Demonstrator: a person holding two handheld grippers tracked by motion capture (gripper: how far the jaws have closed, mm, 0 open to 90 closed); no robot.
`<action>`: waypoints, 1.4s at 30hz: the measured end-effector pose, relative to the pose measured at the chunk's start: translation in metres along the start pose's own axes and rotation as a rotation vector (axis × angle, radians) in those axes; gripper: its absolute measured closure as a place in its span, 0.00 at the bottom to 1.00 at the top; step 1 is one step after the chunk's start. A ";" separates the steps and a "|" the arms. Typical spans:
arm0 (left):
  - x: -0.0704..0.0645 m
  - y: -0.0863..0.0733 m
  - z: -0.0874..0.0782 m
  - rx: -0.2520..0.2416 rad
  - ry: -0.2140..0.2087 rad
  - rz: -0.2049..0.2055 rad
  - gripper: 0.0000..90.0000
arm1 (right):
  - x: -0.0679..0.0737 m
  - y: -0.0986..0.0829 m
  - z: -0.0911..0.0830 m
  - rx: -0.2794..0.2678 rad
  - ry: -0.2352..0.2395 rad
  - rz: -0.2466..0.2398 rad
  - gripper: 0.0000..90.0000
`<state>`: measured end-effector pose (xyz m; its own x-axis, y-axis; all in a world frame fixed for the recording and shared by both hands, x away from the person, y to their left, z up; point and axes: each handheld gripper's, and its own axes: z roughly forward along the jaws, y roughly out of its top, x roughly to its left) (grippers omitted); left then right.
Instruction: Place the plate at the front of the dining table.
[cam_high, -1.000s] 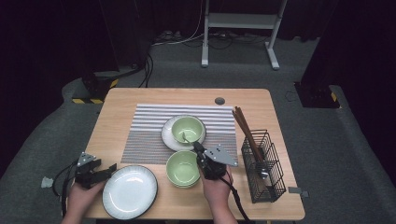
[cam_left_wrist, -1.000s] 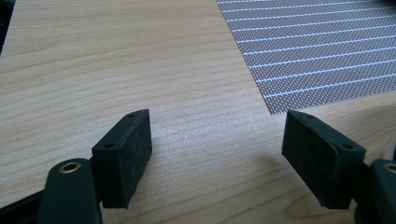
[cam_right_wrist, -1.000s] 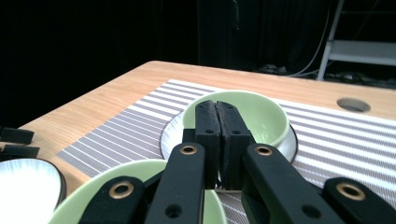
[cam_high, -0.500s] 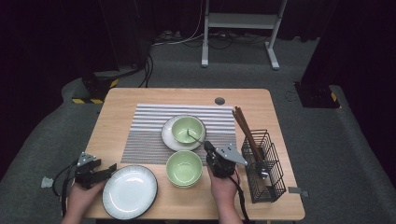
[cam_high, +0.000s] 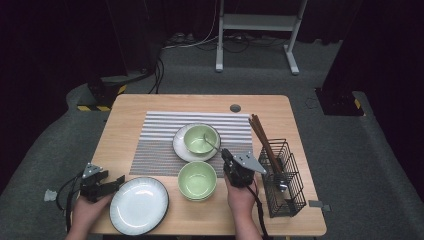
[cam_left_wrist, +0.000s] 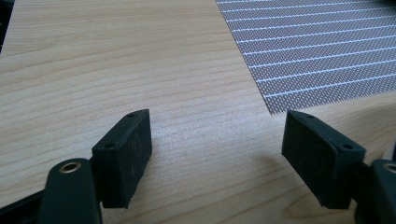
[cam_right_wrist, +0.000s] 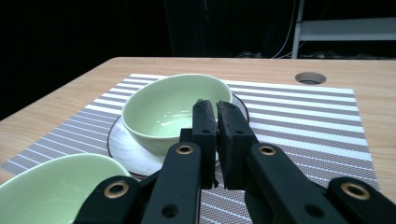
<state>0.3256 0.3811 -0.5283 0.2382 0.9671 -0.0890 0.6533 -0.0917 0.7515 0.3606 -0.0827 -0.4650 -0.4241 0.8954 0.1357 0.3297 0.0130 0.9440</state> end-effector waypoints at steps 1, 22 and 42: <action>0.000 0.000 0.000 0.000 -0.001 -0.001 0.27 | 0.001 0.000 0.001 -0.001 -0.008 -0.009 0.95; 0.000 0.000 0.000 0.000 0.000 -0.001 0.27 | -0.002 -0.006 0.007 0.035 -0.024 -0.042 0.90; 0.000 -0.001 -0.001 -0.001 0.001 -0.003 0.27 | -0.001 0.000 0.000 0.036 -0.040 -0.042 0.81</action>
<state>0.3247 0.3809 -0.5283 0.2351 0.9677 -0.0907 0.6532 -0.0883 0.7520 0.3613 -0.0833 -0.4649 -0.4043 0.9108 0.0834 0.3428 0.0664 0.9371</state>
